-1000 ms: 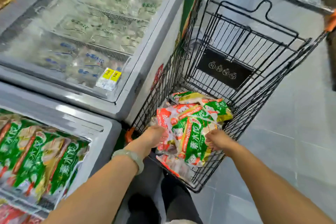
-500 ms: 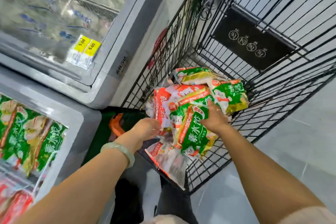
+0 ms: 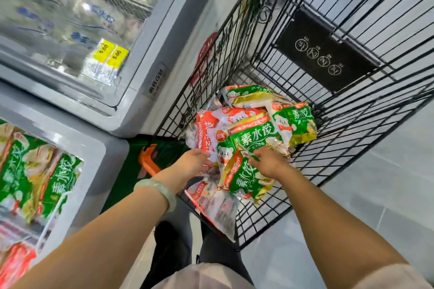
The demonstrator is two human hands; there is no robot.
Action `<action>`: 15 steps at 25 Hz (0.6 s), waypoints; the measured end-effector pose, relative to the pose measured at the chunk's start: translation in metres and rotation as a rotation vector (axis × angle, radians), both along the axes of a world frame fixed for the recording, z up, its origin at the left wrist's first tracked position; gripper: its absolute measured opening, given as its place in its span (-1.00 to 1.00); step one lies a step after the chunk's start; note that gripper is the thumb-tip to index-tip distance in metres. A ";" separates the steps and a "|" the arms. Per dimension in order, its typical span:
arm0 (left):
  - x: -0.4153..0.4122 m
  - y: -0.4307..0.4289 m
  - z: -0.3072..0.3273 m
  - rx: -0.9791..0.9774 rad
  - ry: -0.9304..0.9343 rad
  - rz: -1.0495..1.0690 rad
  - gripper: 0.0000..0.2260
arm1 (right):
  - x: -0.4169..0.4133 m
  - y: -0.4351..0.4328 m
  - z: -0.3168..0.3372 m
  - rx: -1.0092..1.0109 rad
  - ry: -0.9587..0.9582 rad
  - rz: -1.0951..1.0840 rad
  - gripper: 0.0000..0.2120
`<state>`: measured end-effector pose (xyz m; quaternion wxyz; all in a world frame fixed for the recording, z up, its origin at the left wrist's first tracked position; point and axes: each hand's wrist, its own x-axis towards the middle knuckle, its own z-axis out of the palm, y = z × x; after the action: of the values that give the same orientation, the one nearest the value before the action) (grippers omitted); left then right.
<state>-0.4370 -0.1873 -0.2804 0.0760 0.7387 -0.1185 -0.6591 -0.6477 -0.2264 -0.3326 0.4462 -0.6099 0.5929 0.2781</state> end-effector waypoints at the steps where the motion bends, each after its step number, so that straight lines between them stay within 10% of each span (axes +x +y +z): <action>1: 0.005 0.002 0.006 -0.020 -0.004 0.004 -0.87 | 0.002 0.005 0.007 0.038 -0.040 -0.020 -0.49; 12: 0.096 0.071 0.097 -0.250 -0.040 0.209 -0.86 | 0.054 0.010 0.140 0.177 -0.342 -0.512 -0.32; 15: 0.122 0.094 0.115 -0.376 -0.080 0.246 -0.76 | 0.090 0.009 0.176 0.205 -0.501 -0.692 -0.72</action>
<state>-0.3149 -0.0928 -0.1650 0.2874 0.7459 -0.1512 -0.5815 -0.5579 -0.2171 -0.1571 0.7014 -0.3765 0.6051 0.0130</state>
